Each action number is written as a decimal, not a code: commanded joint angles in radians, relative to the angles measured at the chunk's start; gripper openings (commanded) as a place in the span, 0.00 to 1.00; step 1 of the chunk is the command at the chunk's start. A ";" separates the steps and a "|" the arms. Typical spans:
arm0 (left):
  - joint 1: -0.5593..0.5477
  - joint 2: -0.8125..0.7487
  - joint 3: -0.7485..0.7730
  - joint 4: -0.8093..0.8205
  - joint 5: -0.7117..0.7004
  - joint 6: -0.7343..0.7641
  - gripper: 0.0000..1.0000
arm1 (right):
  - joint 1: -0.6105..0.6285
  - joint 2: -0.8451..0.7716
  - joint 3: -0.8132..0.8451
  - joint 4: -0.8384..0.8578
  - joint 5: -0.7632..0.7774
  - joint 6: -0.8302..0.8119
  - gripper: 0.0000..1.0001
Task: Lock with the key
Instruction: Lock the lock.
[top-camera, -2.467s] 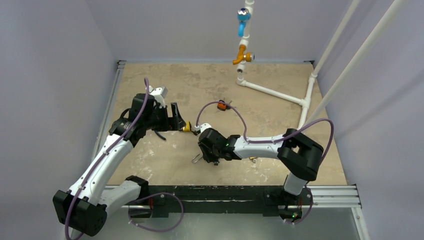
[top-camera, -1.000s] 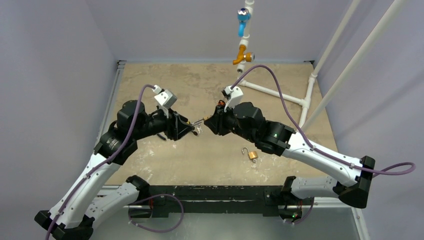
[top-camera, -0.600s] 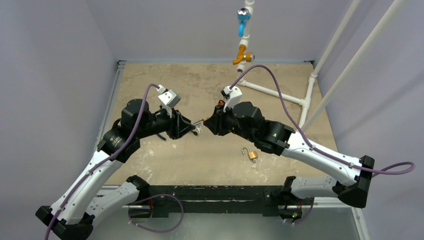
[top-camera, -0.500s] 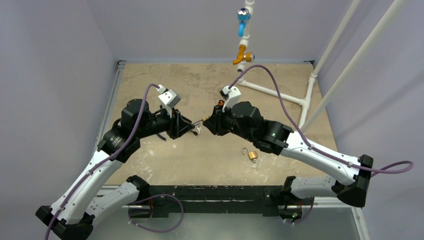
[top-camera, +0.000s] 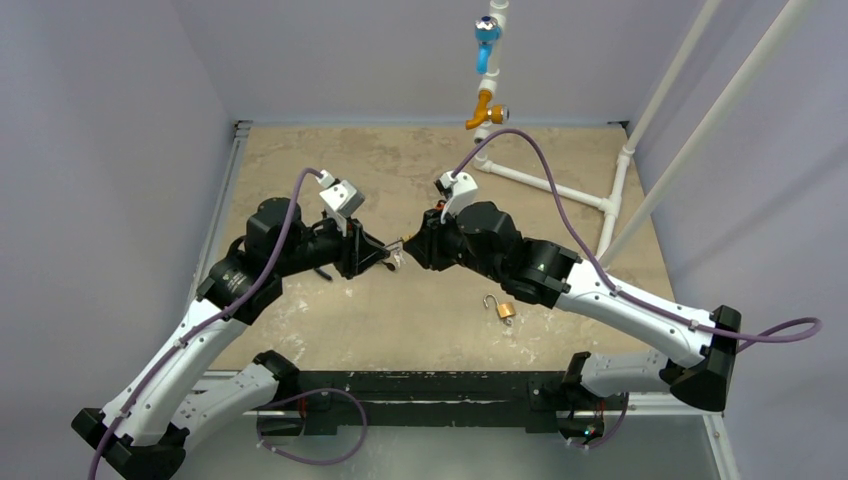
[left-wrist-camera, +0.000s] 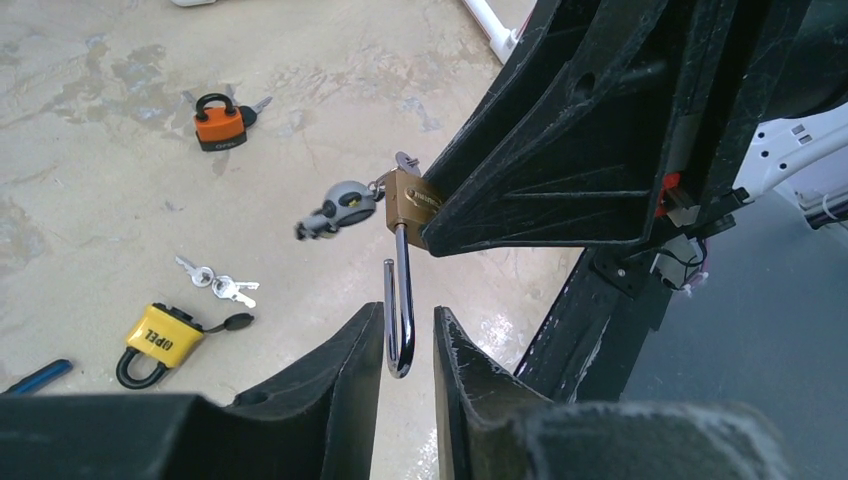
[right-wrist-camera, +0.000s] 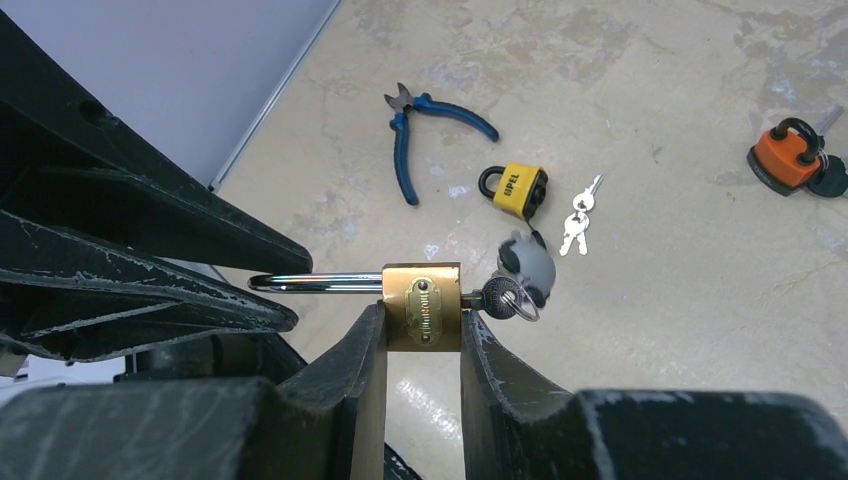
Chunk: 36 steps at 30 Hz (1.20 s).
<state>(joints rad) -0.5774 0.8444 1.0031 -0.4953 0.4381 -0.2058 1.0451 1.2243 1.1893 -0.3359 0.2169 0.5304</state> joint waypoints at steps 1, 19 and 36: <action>-0.005 -0.014 -0.001 0.016 -0.020 0.031 0.24 | -0.002 -0.003 0.057 0.058 -0.003 -0.003 0.00; -0.004 -0.021 0.035 0.022 -0.025 -0.037 0.00 | -0.002 -0.025 0.042 0.093 -0.021 -0.028 0.76; -0.004 0.006 0.330 -0.101 0.245 -0.174 0.00 | -0.295 -0.305 -0.194 0.552 -0.873 -0.121 0.99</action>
<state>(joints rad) -0.5785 0.8463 1.2636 -0.6010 0.5774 -0.3244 0.7460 0.9440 0.9939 0.0051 -0.3779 0.4187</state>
